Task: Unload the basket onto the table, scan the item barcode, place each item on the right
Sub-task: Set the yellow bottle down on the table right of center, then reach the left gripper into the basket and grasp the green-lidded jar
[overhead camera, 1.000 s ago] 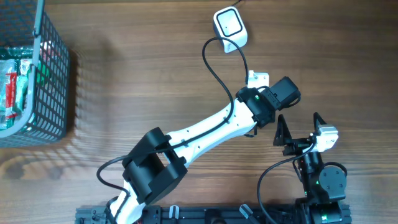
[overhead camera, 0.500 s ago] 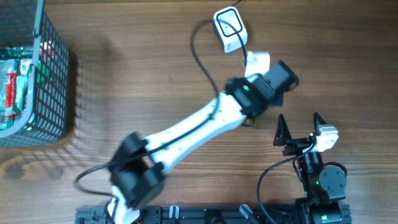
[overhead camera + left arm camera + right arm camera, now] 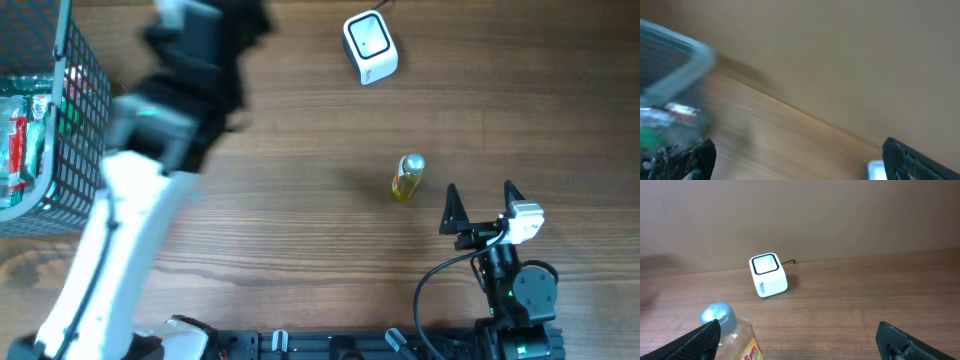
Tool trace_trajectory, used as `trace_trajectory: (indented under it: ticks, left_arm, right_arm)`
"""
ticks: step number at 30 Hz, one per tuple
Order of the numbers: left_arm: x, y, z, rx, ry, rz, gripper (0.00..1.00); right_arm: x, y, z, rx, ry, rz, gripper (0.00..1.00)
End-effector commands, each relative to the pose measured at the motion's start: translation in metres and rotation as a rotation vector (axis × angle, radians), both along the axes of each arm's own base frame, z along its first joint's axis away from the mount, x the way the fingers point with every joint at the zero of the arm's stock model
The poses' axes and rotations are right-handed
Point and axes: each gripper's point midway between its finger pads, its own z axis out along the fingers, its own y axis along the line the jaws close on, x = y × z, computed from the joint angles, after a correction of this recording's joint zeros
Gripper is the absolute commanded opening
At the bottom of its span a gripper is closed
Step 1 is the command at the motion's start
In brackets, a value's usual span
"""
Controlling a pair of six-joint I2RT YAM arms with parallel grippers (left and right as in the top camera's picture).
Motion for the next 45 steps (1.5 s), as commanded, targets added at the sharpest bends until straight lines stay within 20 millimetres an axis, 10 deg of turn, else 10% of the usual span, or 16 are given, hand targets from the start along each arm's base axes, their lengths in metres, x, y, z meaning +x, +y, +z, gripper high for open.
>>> trace_trajectory:
  ticks: [1,6,9,16,25,45]
  left_arm:
    - [-0.024,0.106,0.032,0.114,-0.016,0.169,1.0]
    - [-0.04,0.205,0.004,0.073,0.098,0.278,1.0]
    - [-0.049,0.283,-0.045,-0.091,0.182,0.305,1.0]
    - [-0.06,0.347,-0.132,-0.236,0.372,0.336,1.0]
    - [-0.037,0.357,-0.219,-0.32,0.54,0.235,0.96]
    - [0.01,0.325,-0.304,-0.344,0.656,-0.012,0.88]
  right_arm:
    - [0.0,0.001,0.0,0.014,-0.001,0.009,1.0]
    - [0.0,0.001,0.0,0.014,-0.001,0.008,1.0]
    - [0.0,0.001,0.0,0.014,-0.001,0.008,1.0]
    - [0.0,0.001,0.0,0.014,-0.001,0.009,1.0]
    - [0.0,0.001,0.0,0.013,-0.001,0.009,1.0]
    - [0.0,0.001,0.0,0.013,-0.001,0.008,1.0]
